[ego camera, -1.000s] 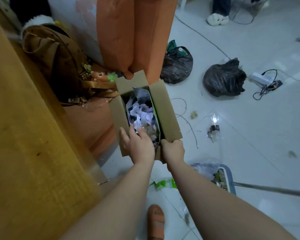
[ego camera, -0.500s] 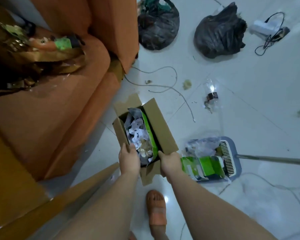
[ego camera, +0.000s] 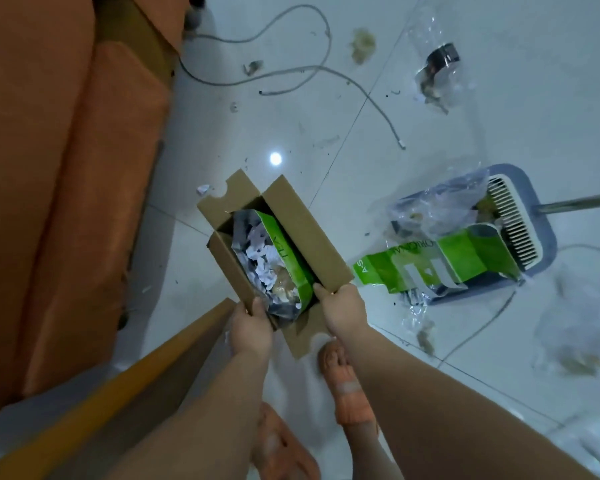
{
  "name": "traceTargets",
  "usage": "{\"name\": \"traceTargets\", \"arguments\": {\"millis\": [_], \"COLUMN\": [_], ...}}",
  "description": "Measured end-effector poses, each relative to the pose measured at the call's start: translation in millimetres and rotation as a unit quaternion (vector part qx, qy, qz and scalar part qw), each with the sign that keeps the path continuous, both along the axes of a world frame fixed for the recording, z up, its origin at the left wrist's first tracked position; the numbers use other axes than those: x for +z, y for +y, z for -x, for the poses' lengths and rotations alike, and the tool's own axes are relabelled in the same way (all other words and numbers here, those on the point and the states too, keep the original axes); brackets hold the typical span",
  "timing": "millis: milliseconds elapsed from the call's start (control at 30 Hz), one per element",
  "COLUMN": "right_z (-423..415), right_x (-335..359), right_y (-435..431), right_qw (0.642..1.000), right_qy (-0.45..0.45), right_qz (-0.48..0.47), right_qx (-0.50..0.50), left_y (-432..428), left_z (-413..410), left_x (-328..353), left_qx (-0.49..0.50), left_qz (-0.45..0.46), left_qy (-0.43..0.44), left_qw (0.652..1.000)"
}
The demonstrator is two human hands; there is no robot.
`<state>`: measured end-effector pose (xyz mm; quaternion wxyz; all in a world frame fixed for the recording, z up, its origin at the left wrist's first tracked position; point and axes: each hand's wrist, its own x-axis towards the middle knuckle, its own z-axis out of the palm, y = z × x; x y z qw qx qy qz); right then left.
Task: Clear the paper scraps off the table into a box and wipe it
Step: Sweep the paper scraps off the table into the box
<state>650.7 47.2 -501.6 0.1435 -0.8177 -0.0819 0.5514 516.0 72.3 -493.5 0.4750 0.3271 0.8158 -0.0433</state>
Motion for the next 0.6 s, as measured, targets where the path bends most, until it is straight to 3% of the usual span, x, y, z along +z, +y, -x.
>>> {"name": "traceTargets", "arguments": {"millis": [300,467,600], "right_z": [2,3,3], "right_x": [-81,-98,-104], "right_y": [21,23,21], "right_qw": [0.996,0.992,0.994], "right_qy": [0.069,0.097,0.063], "right_qz": [-0.039,-0.051,-0.039], "right_qx": [-0.043,-0.058,-0.079], "left_y": [28,34,37], "left_z": [2,3,0], "left_x": [-68,-82,-93], "left_qx": [0.059,0.001,-0.034], "left_qz": [-0.038,-0.048,-0.01], "left_qy": [-0.048,-0.049,-0.046], "left_qw": [0.996,0.998,0.998]}}
